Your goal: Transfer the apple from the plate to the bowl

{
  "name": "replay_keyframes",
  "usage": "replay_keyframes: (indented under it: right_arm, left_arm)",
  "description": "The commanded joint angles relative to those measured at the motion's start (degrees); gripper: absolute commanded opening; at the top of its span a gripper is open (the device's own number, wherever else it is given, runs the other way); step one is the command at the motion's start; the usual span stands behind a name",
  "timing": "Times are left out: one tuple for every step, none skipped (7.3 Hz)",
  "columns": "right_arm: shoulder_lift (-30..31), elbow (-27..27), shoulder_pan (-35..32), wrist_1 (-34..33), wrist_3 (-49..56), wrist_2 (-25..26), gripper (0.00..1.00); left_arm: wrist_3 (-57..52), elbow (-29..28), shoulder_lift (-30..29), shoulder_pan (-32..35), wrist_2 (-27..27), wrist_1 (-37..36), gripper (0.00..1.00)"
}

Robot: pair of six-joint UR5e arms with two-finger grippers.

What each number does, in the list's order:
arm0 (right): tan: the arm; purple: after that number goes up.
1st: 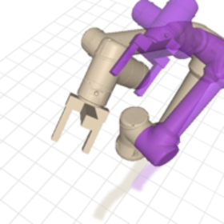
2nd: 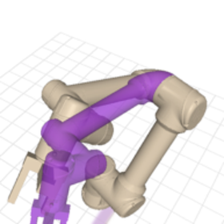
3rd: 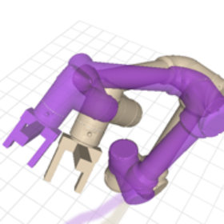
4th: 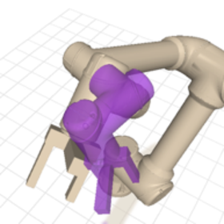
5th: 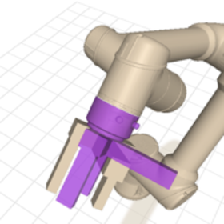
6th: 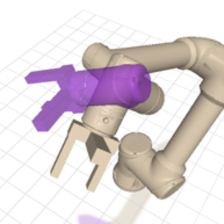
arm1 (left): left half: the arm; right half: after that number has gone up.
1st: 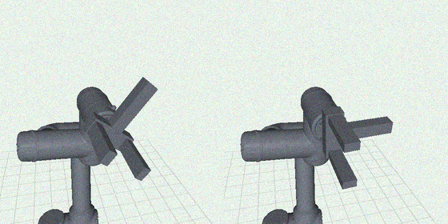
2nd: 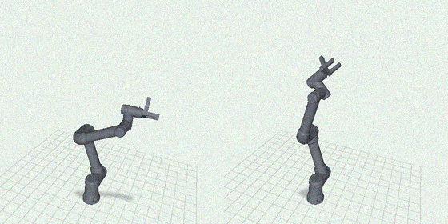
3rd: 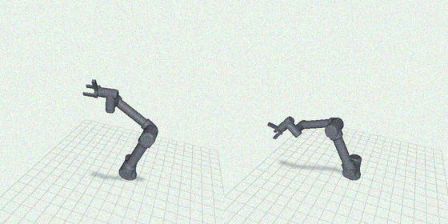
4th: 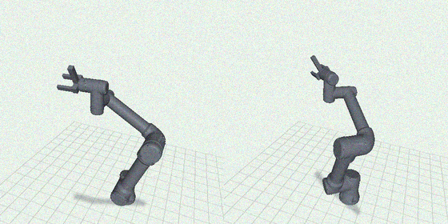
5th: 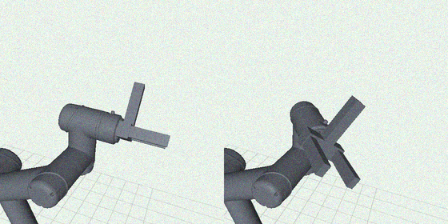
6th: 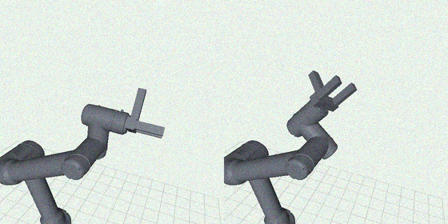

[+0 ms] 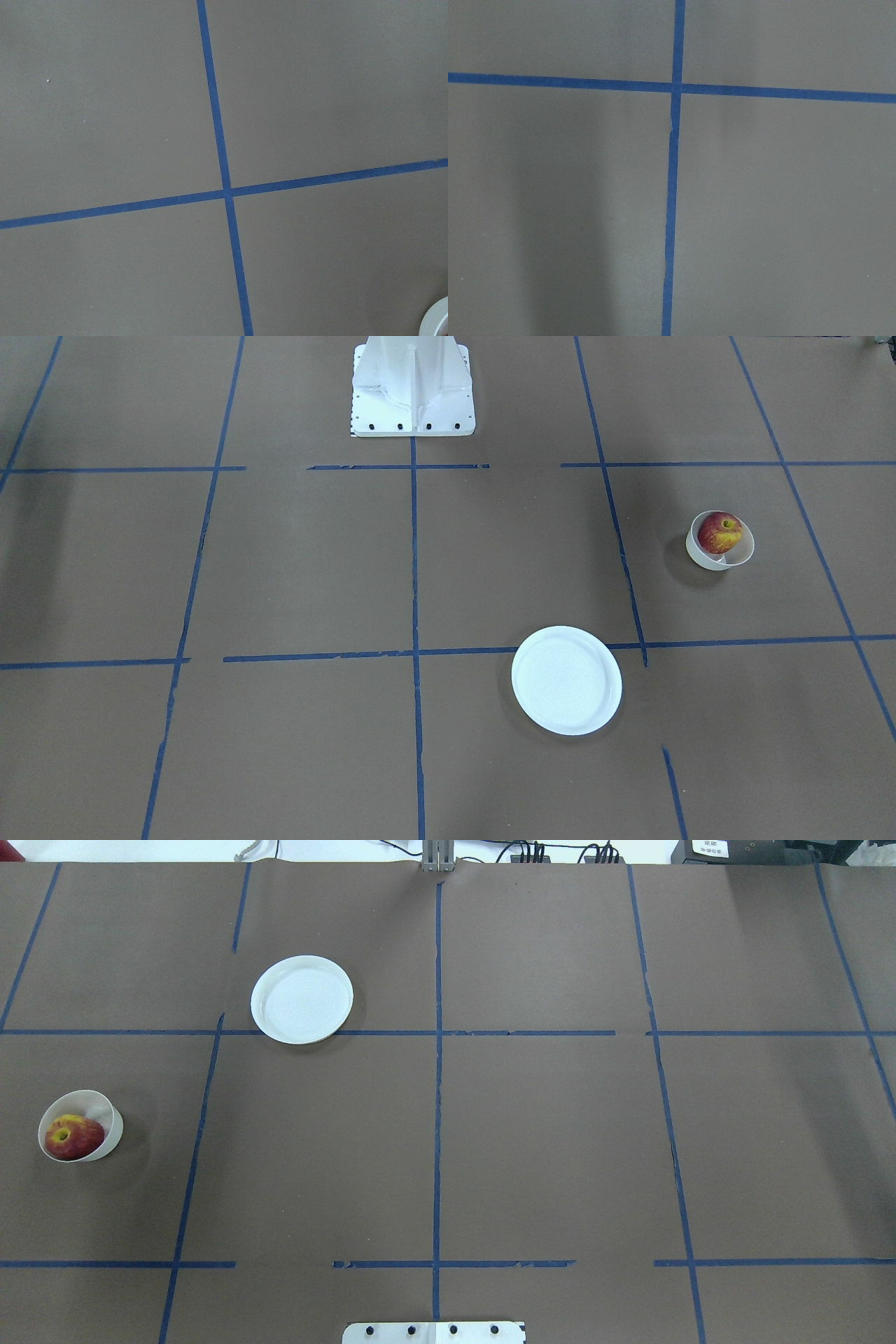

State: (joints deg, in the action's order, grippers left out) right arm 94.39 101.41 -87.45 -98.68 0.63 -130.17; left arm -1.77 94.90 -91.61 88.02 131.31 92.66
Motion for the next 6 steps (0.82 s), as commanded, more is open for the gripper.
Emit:
replay_keyframes:
  right_arm:
    - [0.0, -0.1, 0.0, 0.0, 0.0, 0.0, 1.00]
    - [0.0, -0.1, 0.0, 0.0, 0.0, 0.0, 1.00]
    - [0.0, -0.1, 0.0, 0.0, 0.0, 0.0, 1.00]
    - [0.0, 0.0, 0.0, 0.0, 0.0, 0.0, 1.00]
    - [0.0, 0.0, 0.0, 0.0, 0.0, 0.0, 1.00]
    - [0.0, 0.0, 0.0, 0.0, 0.0, 0.0, 1.00]
  left_arm:
    - [3.9, 2.1, 1.3, 0.2, 0.5, -0.3, 1.00]
    - [3.5, 2.0, 2.1, 0.2, 0.8, 0.1, 1.00]
    - [3.7, 2.1, 2.0, 0.1, 0.8, 0.1, 1.00]
    - [3.7, 1.7, 2.0, 0.1, 0.8, 0.0, 1.00]
    - [3.7, 1.5, 1.8, 0.0, 3.1, -0.1, 1.00]
    - [3.6, 0.9, 1.3, -0.1, 4.5, 0.0, 1.00]
